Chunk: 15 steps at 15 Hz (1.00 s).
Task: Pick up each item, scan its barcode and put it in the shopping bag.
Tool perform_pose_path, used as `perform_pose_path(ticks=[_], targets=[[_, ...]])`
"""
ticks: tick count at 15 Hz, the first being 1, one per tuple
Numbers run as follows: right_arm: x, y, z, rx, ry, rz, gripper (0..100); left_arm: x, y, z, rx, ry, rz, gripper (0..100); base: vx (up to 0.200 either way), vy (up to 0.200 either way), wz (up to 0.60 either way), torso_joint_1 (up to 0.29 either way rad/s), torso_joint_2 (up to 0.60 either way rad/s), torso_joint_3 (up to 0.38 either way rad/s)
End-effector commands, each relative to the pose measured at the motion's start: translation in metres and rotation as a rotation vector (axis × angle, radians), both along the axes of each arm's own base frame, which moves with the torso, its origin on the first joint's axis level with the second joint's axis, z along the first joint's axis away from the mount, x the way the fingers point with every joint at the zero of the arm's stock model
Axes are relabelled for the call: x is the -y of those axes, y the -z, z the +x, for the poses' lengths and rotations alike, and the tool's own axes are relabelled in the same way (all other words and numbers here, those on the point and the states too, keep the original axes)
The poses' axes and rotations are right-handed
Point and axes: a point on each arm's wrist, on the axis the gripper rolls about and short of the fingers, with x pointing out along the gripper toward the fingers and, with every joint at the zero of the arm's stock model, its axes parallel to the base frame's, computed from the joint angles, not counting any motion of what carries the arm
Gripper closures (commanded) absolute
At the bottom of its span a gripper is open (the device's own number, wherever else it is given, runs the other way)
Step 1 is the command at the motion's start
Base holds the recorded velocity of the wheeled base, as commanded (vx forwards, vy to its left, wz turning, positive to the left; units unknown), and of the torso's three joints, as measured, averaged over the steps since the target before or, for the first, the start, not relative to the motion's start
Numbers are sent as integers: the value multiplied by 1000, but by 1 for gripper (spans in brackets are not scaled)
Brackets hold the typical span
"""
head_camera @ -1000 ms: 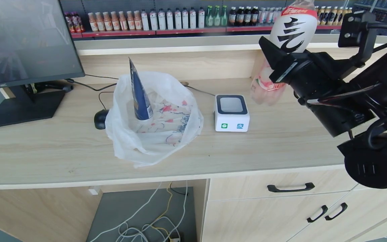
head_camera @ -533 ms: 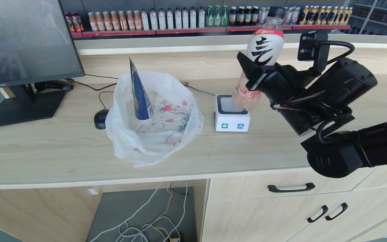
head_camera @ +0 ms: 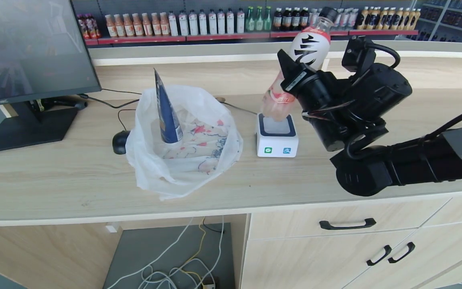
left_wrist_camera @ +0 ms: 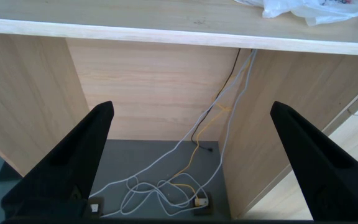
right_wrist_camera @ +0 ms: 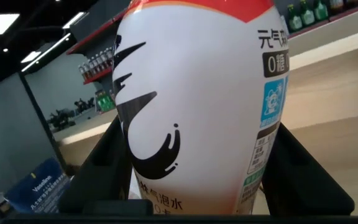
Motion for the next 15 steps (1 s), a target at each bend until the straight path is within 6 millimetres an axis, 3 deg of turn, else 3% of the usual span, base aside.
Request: perform_pose_path(ticks=[1, 9, 15], targets=[[-9, -1, 10, -16, -9, 59, 100, 0, 0, 0, 0, 1, 0, 0, 0, 0, 0, 0, 0, 0], [-22, -4, 14, -142, -59, 357, 100, 0, 0, 0, -1, -1, 0, 0, 0, 0, 0, 0, 0, 0], [-36, 19, 21, -198, -89, 371, 100, 0, 0, 0, 0, -1, 0, 0, 0, 0, 0, 0, 0, 0]])
